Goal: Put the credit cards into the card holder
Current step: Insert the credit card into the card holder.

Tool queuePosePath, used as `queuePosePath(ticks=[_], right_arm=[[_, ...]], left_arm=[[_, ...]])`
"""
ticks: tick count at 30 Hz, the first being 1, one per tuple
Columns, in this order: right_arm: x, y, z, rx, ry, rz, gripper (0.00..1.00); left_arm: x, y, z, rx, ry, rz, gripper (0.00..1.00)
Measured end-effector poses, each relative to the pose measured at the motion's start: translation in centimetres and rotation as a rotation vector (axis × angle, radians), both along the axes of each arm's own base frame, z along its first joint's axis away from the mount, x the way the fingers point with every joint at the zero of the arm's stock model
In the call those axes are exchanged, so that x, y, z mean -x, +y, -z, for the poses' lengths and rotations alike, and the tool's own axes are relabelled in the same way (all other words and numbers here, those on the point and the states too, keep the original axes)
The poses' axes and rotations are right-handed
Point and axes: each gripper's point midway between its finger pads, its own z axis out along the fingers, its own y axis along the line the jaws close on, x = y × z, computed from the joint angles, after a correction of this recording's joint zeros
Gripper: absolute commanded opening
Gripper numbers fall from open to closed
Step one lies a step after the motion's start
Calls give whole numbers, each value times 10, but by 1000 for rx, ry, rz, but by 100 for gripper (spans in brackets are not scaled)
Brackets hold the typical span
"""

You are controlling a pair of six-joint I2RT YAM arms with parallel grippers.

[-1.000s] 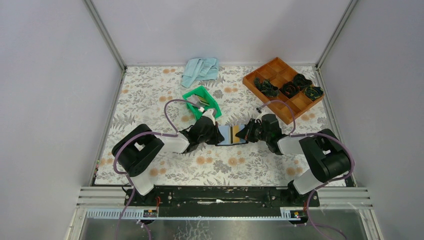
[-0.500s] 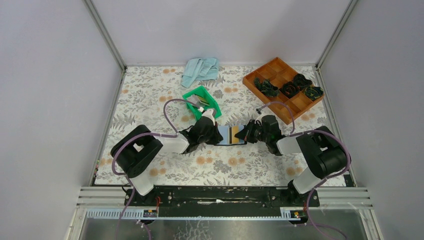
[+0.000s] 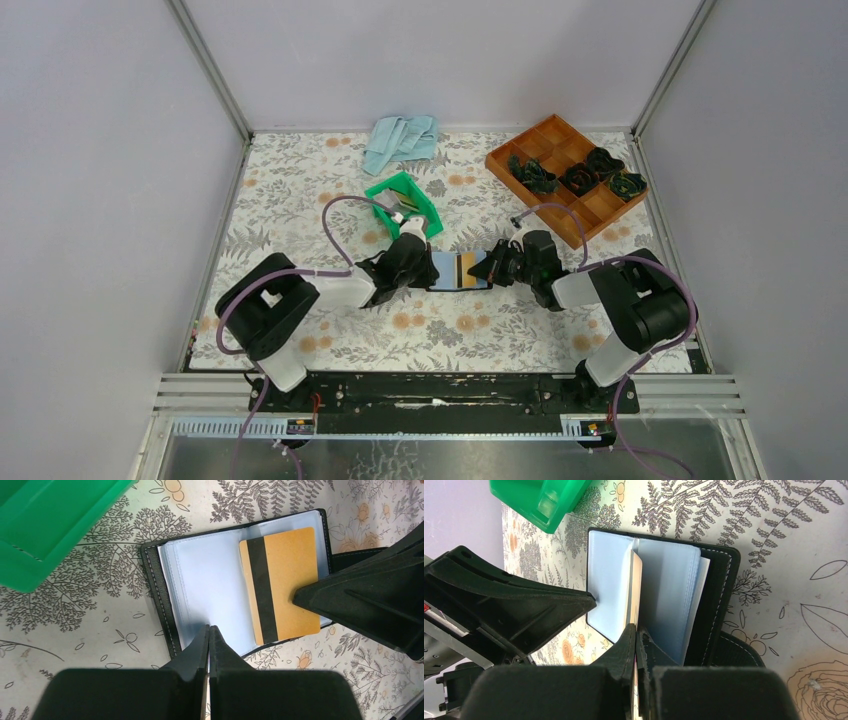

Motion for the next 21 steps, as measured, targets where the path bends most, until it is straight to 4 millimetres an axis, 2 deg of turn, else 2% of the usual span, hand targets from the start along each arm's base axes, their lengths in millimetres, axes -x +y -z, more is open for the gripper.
queuePosePath(ticks=[13, 21], right_arm=[[0, 0, 0, 4, -4, -3, 0], [0, 0, 1, 4, -1, -16, 0]], left_arm=[[-2, 16, 3, -62, -16, -49, 0], [-2, 17, 4, -65, -15, -49, 0]])
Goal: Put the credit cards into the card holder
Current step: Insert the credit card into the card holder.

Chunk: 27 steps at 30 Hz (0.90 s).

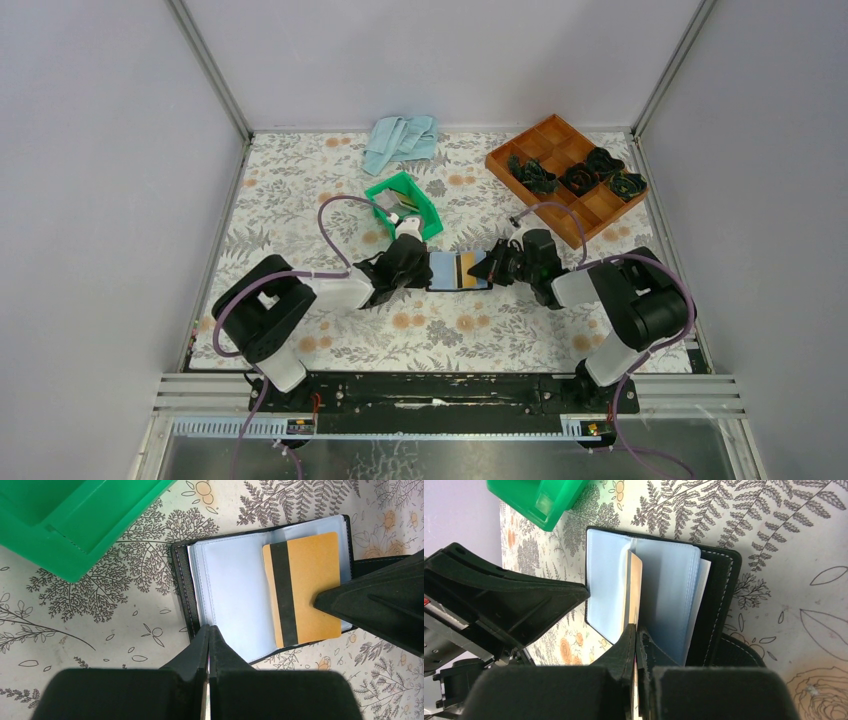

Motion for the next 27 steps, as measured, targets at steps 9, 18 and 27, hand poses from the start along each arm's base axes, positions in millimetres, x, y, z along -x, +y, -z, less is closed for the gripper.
queuePosePath(ticks=[9, 18, 27], right_arm=[[-5, 1, 4, 9, 11, -9, 3], [-6, 0, 4, 18, 8, -10, 0], [-8, -3, -4, 34, -11, 5, 0]], left_arm=[[-1, -1, 0, -1, 0, 0, 0], [-4, -3, 0, 0, -1, 0, 0], [-6, -6, 0, 2, -3, 0, 0]])
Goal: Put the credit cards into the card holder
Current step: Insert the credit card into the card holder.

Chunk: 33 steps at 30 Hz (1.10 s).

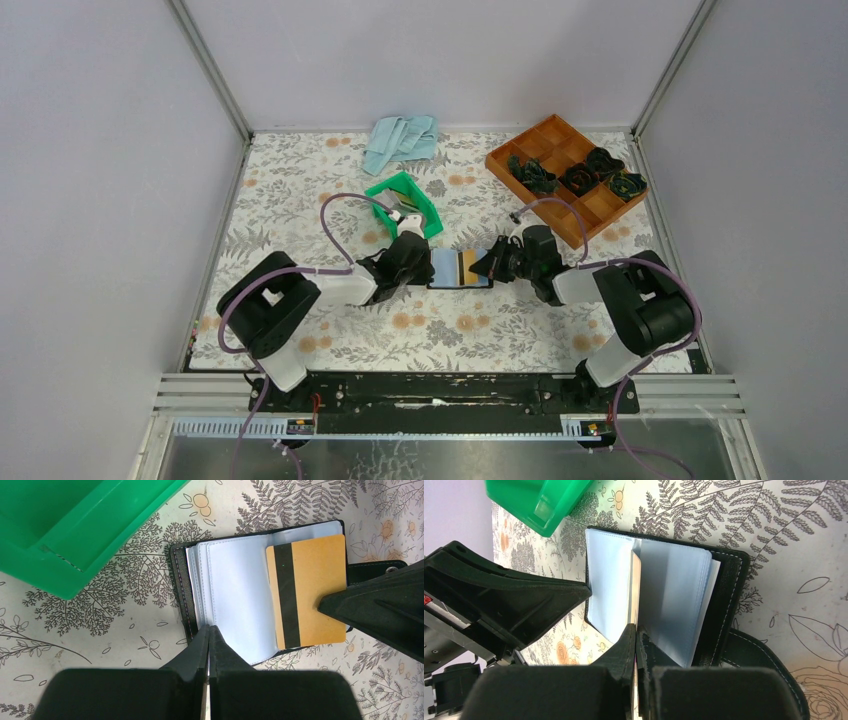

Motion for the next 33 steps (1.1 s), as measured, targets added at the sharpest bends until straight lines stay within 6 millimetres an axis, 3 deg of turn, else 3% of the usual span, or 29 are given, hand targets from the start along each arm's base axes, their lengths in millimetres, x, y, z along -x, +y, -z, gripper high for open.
queuePosePath(ticks=[33], right_arm=[[-7, 2, 7, -20, 1, 20, 0]], left_arm=[[-2, 2, 1, -8, -4, -10, 0]])
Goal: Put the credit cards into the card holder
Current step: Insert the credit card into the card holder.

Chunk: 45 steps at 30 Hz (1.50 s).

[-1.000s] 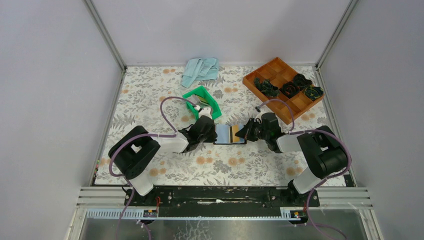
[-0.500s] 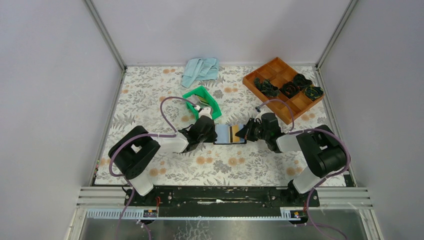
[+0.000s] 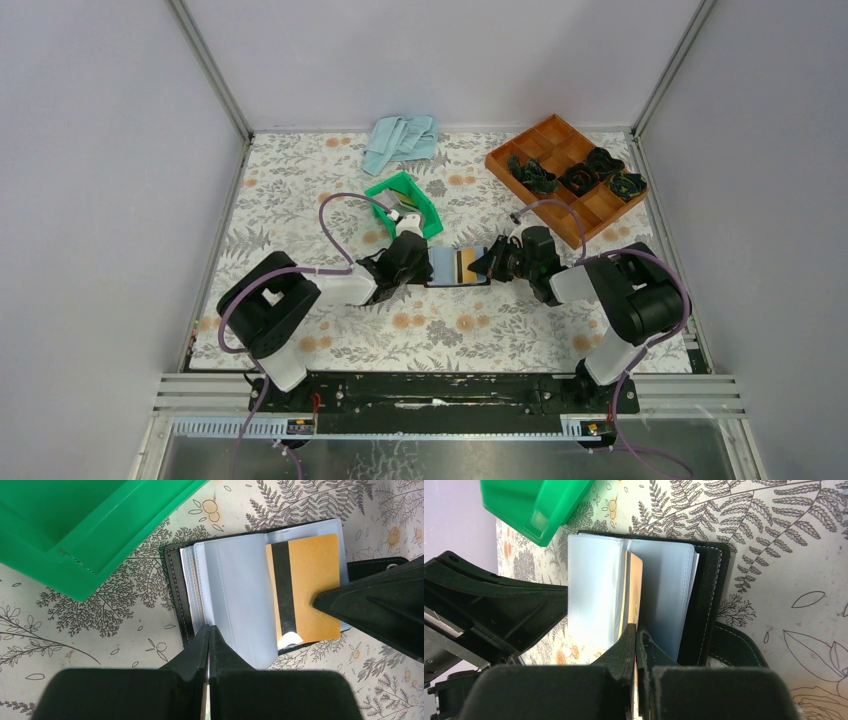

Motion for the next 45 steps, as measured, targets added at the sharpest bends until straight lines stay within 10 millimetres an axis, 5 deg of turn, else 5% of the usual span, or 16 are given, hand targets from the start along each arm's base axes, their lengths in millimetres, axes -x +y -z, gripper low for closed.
queuePosePath(ticks=[11, 23, 45], right_arm=[[1, 0, -2, -1, 2, 2, 0], [2, 0, -1, 1, 6, 1, 0], [5, -2, -4, 24, 8, -12, 0]], left_arm=[[-1, 3, -1, -11, -6, -11, 0], [14, 28, -8, -101, 31, -31, 0], [5, 5, -28, -38, 14, 11, 0]])
